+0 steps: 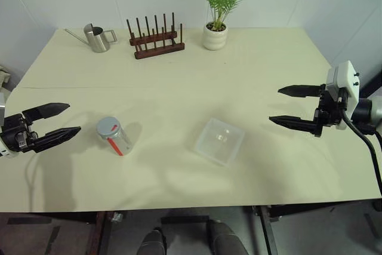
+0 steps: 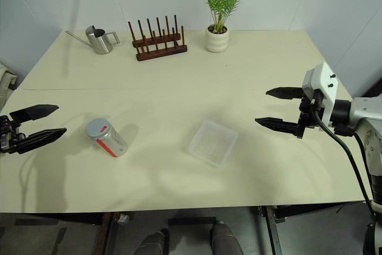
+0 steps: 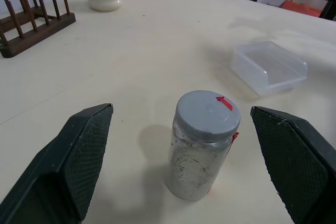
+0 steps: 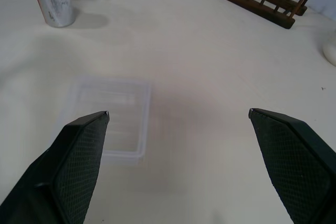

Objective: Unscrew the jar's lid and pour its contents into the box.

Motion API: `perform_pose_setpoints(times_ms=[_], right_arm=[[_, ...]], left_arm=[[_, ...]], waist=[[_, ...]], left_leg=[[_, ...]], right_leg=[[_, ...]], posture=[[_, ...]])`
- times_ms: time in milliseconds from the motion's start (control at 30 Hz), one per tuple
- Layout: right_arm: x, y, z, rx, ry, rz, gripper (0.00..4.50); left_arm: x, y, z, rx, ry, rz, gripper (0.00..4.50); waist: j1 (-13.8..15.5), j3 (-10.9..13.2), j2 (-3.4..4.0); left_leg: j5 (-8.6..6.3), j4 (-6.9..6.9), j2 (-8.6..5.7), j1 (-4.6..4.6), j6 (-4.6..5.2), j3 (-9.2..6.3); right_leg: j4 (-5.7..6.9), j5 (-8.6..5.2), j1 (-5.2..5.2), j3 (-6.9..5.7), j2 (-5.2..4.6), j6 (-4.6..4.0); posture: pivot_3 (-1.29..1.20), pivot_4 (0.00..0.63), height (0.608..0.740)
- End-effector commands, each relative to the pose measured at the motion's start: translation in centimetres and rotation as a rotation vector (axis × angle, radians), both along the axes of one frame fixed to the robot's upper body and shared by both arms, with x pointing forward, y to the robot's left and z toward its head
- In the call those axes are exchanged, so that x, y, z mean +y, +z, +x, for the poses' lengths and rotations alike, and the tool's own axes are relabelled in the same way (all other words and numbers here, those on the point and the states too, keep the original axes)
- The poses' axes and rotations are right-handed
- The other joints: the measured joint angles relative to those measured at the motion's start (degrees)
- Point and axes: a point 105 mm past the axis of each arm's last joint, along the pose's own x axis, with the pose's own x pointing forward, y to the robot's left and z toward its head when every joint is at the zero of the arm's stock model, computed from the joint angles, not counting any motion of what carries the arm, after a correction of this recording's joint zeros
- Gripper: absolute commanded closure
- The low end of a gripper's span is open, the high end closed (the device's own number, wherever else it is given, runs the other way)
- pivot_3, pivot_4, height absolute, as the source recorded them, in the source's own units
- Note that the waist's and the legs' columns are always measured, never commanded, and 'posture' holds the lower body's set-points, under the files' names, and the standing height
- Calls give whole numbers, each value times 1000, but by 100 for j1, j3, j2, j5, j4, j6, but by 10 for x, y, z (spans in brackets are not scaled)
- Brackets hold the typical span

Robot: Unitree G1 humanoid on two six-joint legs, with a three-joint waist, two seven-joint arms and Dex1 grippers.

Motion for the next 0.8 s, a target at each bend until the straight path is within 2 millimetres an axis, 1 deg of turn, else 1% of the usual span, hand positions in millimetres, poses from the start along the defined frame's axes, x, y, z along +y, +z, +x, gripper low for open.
perform_pose_setpoints(times_ms=[33, 200, 267, 333, 433, 533, 600, 633, 700, 800], right_arm=[[5, 16, -7, -69, 28, 26, 0], [7, 14, -7, -72, 41, 37, 0], [11, 13, -6, -70, 53, 44, 0], [18, 8, -7, -51, 88, 47, 0], [27, 3, -8, -18, 148, 61, 0], [40, 2, -3, -22, 185, 77, 0], [42, 1, 2, -20, 207, 93, 0], [41, -2, 4, -15, 218, 85, 0], [45, -5, 7, -7, 240, 72, 0], [47, -9, 11, 7, 267, 73, 0]], left_arm=[[-3, 10, -2, -43, -19, 1, 11], [-3, 15, -1, -64, -6, 1, 11], [-3, 18, -1, -85, 4, -3, 11], [-6, 22, 0, -116, 14, -7, 11], [-25, 37, -6, -207, 13, -41, 11], [-33, 46, -13, -249, 32, -58, 11], [-46, 45, -19, -260, 55, -71, 11], [-53, 41, -23, -249, 62, -68, 11], [-57, 34, -28, -229, 91, -56, 11], [-63, 25, -33, -262, 194, -60, 11]], waist=[[6, 0, 0], [11, 0, 0], [10, 0, 0], [10, 0, 0], [10, 0, 0], [-12, 0, 0], [-19, 0, 1], [-8, 0, 1], [8, 0, 0], [14, 0, -1]], left_leg=[[0, 0, 0, 0, 0, 0], [2, 8, 0, -2, 0, 0], [2, 12, 0, -2, 0, 0], [2, 17, 0, -3, 0, 0], [2, 25, 0, -3, 0, 0], [1, 39, 1, -7, 0, 0], [1, 43, 1, -3, 0, 3], [1, 51, 1, -3, 0, 4], [0, 61, 0, -5, 0, 4], [0, 72, -3, -6, 0, 4]], right_leg=[[1, 0, -1, 0, 0, 0], [13, -1, -5, 0, 1, -1], [16, -1, -5, 1, 1, -1], [21, -1, -5, 2, 1, -1], [28, -1, -5, 2, 2, -1], [37, 1, -5, 4, 3, 4], [40, 3, -5, 13, 5, 7], [43, 4, -5, 14, 5, 9], [41, 6, -1, 14, 3, 11], [40, 8, 5, 15, 2, 15]], posture=[[0, 150, 740], [0, 150, 740], [0, 150, 740], [0, 150, 740], [0, 150, 740], [0, 150, 740], [0, 150, 740], [0, 150, 740], [0, 150, 740], [0, 150, 740]])
